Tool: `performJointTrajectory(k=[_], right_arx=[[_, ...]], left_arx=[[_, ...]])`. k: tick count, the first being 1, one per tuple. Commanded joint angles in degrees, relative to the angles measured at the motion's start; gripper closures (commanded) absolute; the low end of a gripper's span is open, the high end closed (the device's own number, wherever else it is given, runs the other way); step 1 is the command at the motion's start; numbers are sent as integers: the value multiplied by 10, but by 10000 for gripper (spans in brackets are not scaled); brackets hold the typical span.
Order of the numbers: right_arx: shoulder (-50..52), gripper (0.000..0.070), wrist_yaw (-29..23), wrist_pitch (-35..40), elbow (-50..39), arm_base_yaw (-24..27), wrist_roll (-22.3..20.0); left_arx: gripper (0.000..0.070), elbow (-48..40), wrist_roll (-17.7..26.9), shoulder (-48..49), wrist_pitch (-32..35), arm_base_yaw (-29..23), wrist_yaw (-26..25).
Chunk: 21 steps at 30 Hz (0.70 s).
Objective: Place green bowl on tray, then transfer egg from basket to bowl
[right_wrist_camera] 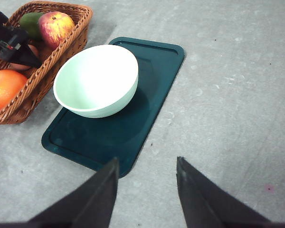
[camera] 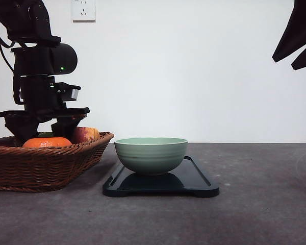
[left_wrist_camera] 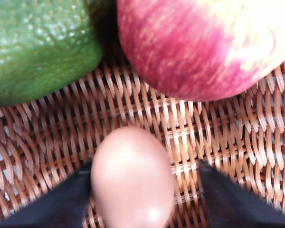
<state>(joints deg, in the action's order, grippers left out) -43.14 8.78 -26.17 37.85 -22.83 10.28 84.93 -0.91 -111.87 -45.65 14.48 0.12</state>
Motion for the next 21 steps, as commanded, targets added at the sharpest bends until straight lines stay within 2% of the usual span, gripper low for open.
performJointTrajectory(k=[1, 6, 9, 21], right_arx=[[-2, 463, -2, 3, 4, -3, -4], [-2, 463, -3, 3, 4, -3, -4], [-2, 464, -2, 3, 4, -3, -4], [-2, 463, -2, 3, 4, -3, -5]], left_arx=[[438, 9, -2, -4, 0, 0, 2], [454, 9, -2, -4, 0, 0, 2], [488, 9, -2, -4, 1, 0, 2], [481, 9, -2, 61, 0, 1, 2]])
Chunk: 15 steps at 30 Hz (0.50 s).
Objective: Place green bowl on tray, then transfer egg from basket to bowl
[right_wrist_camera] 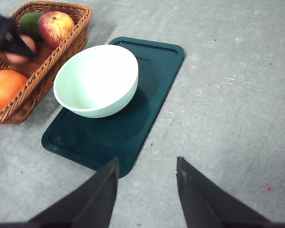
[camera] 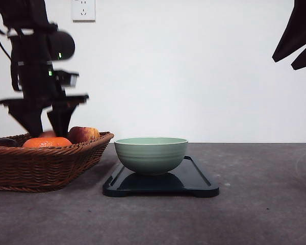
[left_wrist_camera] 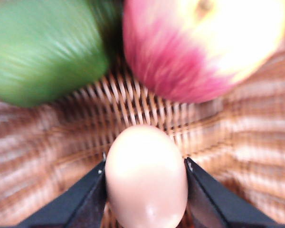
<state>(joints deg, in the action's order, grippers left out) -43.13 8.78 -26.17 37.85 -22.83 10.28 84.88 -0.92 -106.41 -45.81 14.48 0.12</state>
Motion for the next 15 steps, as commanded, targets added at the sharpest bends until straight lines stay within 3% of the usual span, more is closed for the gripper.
performJointTrajectory(k=[1, 7, 15], right_arx=[[-2, 463, -2, 3, 4, -3, -5], [-2, 463, -2, 3, 4, -3, -5], [-2, 463, -2, 3, 4, -3, -5]], left_arx=[[479, 9, -2, 18, 1, 1, 1], [473, 9, -2, 91, 10, 13, -9], [474, 9, -35, 125, 82, 61, -121]])
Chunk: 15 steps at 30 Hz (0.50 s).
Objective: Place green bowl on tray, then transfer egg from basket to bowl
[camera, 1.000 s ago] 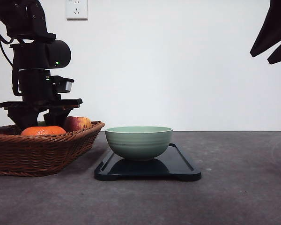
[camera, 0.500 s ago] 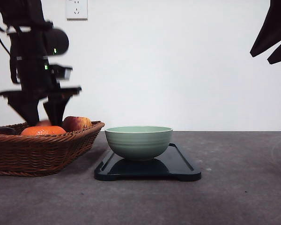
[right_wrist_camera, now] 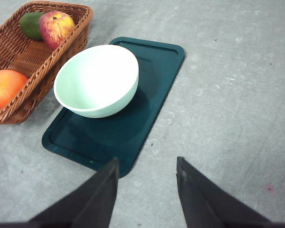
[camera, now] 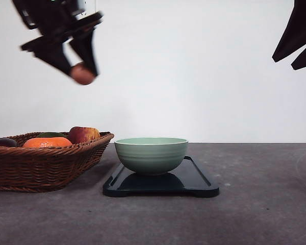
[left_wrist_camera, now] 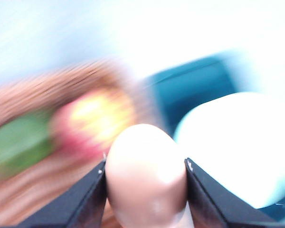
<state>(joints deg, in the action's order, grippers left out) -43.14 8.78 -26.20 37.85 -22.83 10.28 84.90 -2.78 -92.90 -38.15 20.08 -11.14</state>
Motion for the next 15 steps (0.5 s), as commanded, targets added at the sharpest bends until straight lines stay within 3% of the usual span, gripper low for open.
performJointTrajectory(k=[1, 7, 15], right_arx=[[-2, 463, -2, 4, 4, -3, -5], [-2, 463, 0, 4, 4, -3, -5], [-2, 463, 2, -6, 4, -3, -5]], left_arx=[[474, 9, -19, -12, 13, 15, -9], [474, 9, -20, -29, 55, 75, -3], [474, 9, -18, -79, 105, 128, 65]])
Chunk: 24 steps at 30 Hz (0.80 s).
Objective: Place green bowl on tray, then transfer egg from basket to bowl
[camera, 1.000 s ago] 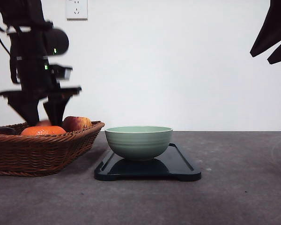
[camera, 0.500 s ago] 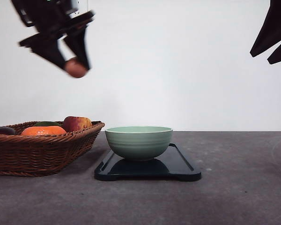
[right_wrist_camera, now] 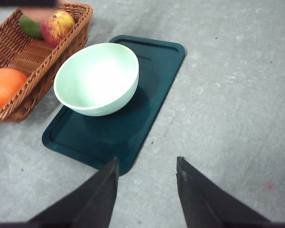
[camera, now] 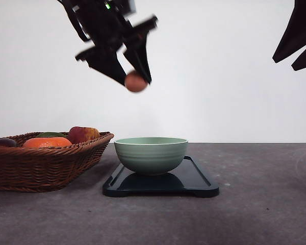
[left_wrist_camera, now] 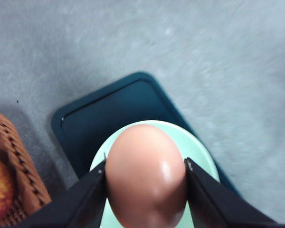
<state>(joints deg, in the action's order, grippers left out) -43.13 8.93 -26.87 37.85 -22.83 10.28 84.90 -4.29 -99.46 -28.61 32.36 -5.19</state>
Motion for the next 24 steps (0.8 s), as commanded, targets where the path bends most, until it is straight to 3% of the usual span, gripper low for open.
performJointTrajectory(k=[1, 24], right_arx=[[-2, 463, 0, -2, 4, -3, -6], [-2, 463, 0, -6, 4, -3, -7]], left_arx=[[474, 9, -3, -21, 14, 9, 10], [474, 9, -3, -147, 41, 25, 10]])
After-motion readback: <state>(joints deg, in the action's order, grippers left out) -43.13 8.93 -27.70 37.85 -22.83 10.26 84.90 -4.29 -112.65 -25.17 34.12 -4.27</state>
